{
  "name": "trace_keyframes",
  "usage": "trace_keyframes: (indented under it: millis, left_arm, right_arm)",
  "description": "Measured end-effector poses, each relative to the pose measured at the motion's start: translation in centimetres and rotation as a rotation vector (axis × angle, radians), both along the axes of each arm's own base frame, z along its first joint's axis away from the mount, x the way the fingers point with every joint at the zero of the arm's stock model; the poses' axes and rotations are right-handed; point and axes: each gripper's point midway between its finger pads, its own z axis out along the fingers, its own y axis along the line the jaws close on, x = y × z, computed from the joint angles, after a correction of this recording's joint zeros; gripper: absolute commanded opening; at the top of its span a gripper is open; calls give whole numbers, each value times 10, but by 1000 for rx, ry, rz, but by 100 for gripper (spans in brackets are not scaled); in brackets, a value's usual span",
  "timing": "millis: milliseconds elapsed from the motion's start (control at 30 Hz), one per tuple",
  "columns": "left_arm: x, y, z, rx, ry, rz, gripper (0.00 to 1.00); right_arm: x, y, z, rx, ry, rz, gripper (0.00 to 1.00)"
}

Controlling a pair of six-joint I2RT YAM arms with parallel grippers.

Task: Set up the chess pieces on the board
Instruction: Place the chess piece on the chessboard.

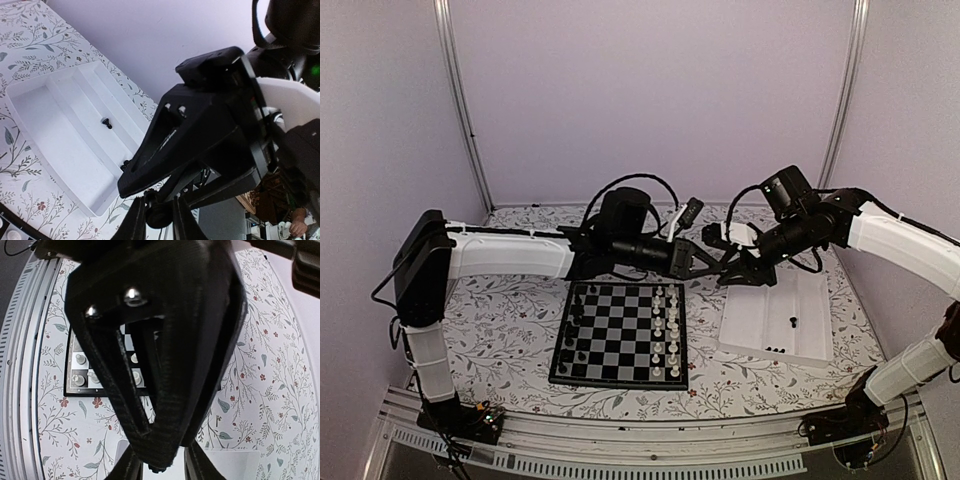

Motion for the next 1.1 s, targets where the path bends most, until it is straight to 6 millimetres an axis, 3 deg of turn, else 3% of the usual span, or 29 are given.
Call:
trace_keyframes:
  millis: [200, 367, 500, 633, 833, 1100]
  left_arm:
    - [4, 11, -16, 10, 3, 27, 15]
    - [8, 24, -11, -50, -20, 59, 13]
    - [15, 30, 8, -159, -70, 92, 13]
    - [17, 31, 28, -243, -106, 104, 12]
    - [19, 31, 54, -347, -149, 111, 12]
    - [29, 19, 52, -379, -141, 111, 12]
  right_arm:
    - [12, -12, 10, 32, -9, -54, 57]
    - [44, -49, 59, 245, -4, -198, 59]
    - [53, -55, 82, 440, 146, -222, 59]
    - [52, -38, 73, 562, 414, -166, 59]
    - [37, -28, 51, 654, 737, -118, 58]
    - [27, -24, 66, 705, 862, -50, 52]
